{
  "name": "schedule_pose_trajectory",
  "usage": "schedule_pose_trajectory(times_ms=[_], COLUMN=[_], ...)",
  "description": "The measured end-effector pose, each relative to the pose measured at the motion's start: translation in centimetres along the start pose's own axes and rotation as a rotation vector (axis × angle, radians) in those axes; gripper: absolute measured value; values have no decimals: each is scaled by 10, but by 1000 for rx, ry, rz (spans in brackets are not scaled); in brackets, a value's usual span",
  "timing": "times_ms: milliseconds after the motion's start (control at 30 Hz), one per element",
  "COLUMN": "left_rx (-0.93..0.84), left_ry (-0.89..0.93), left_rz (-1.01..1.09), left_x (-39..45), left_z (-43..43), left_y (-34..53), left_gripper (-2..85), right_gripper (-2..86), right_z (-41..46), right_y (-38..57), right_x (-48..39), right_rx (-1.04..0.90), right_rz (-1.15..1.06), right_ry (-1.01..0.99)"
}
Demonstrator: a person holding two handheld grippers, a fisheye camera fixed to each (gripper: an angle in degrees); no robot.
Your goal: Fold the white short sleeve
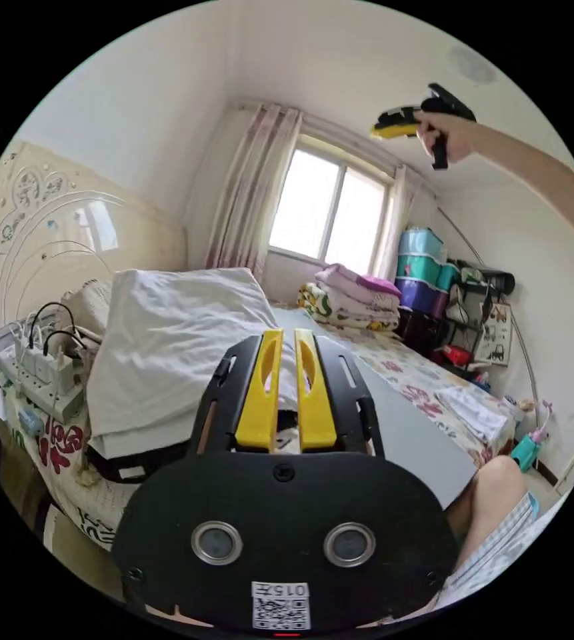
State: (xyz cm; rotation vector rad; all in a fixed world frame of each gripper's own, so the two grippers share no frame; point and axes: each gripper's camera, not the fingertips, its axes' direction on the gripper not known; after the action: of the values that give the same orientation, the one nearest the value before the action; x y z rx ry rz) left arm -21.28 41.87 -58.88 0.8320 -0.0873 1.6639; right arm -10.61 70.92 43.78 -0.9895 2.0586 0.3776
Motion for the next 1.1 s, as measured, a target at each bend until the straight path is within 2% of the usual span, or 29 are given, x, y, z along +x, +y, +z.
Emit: schedule_pose_trajectory(times_ms=[100, 233, 367, 433, 600, 700, 800, 900, 1000, 1100], left_rx=[125, 83, 0, -73, -114, -140, -105, 13, 14, 22], left_ry=[-120, -260, -274, -196, -95, -61, -17, 77, 166, 227], left_rz=[-90, -255, -355, -480, -589, -584, -579, -482, -352, -323], left_x=[-74, -199, -285, -332, -379, -399, -409, -404, -396, -395], left_z=[-53, -84, -99, -103, -91, -94, -102, -117, -117, -111], left_y=[4, 29, 101, 138, 191, 203, 218, 216, 202, 208], left_gripper=[62, 99, 111, 123, 117, 107, 48, 8, -1, -4], right_gripper=[-4, -4, 5, 29, 77, 105, 117, 124, 122, 83], right_z=[89, 209, 305, 375, 496, 550, 594, 634, 670, 695], right_y=[64, 154, 242, 298, 395, 445, 488, 523, 553, 581], right_x=[-50, -114, -170, -206, -272, -306, -327, -335, -334, -324], right_rx=[-81, -178, -182, -253, -389, -425, -408, -395, -415, -447], right_rz=[-81, -124, -206, -230, -261, -326, -387, -412, -441, -511], right_ry=[-20, -141, -310, -345, -466, -429, -358, -295, -223, -173])
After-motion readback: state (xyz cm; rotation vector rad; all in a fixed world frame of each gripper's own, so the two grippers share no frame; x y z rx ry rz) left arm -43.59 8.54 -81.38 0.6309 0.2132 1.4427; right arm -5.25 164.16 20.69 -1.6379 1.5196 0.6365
